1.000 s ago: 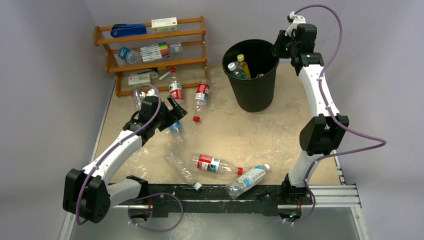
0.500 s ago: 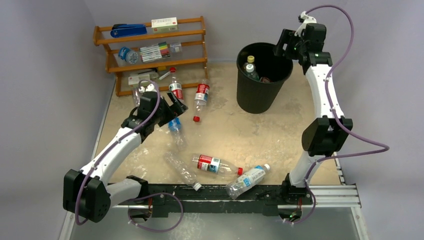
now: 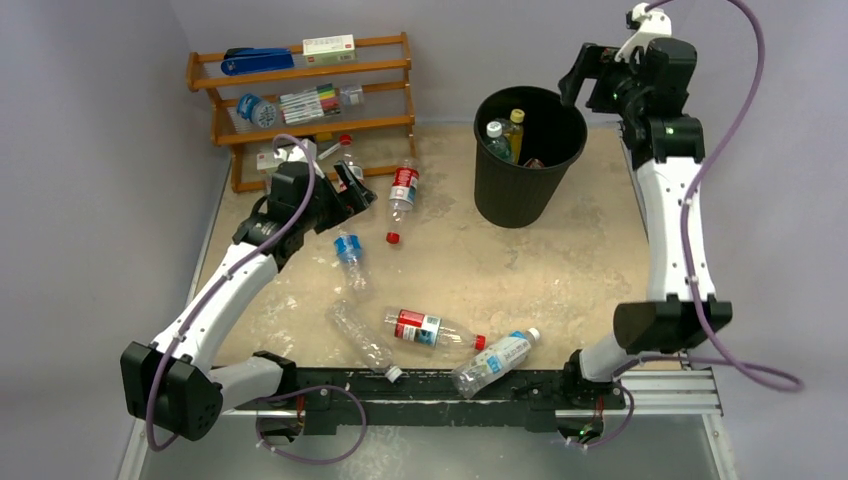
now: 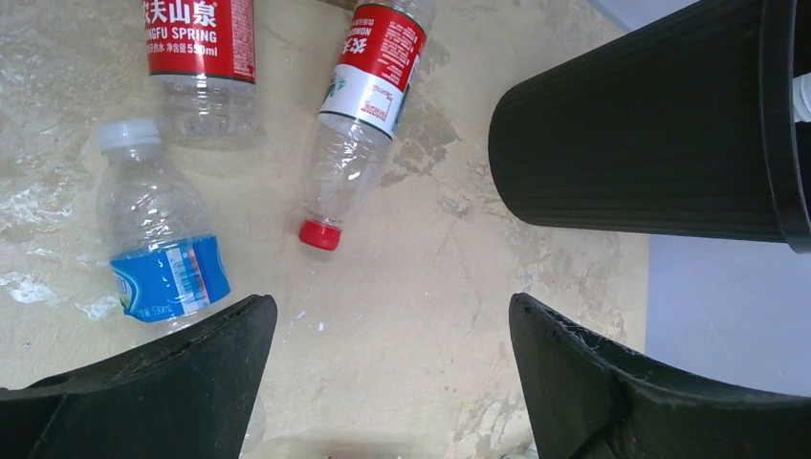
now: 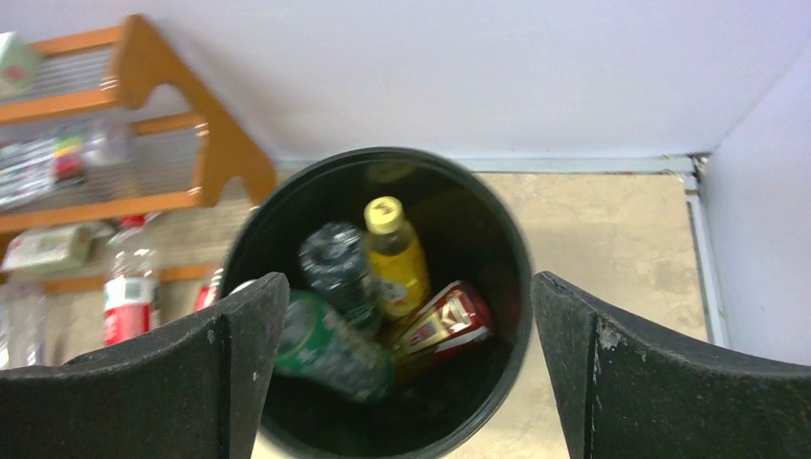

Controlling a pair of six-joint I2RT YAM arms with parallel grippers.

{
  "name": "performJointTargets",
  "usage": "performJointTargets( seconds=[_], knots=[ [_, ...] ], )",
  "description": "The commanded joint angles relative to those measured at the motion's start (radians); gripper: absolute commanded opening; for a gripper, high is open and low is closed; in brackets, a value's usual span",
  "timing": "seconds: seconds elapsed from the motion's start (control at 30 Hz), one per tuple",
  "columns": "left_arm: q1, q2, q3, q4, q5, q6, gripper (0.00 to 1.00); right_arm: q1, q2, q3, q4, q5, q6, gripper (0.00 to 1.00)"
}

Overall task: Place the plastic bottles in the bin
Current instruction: Adjust the trash bin at the center of the board, then pick up the plastic bottle at the center of the board.

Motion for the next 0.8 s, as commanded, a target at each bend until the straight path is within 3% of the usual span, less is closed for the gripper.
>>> performJointTargets(
  seconds=[0.0,0.17,0.4,0.6,0.77],
  knots=[
    [0.006,-0.027,0.069,-0.038,0.012,0.026,0.92,0.126,-0.147,-0.061,-0.01,-0.077,-0.048,0.99],
    [0.006,-0.058,0.076,-0.116,0.027,-0.003,0.92,0.436,-0.216,-0.164,-0.061,-0.047,-0.059,0.98],
    [0.006,-0.142,0.076,-0.298,-0.004,-0.018,0.92,0.711,-0.324,-0.486,-0.062,-0.059,-0.03,0.96],
    [0.006,-0.198,0.069,-0.462,0.014,-0.096,0.92,1.028,-0.32,-0.678,-0.037,0.012,0.02,0.96],
    [0.006,-0.3,0.001,-0.508,0.041,-0.202,0.92,1.134,-0.319,-0.816,0.049,0.005,0.063,0.97]
  ],
)
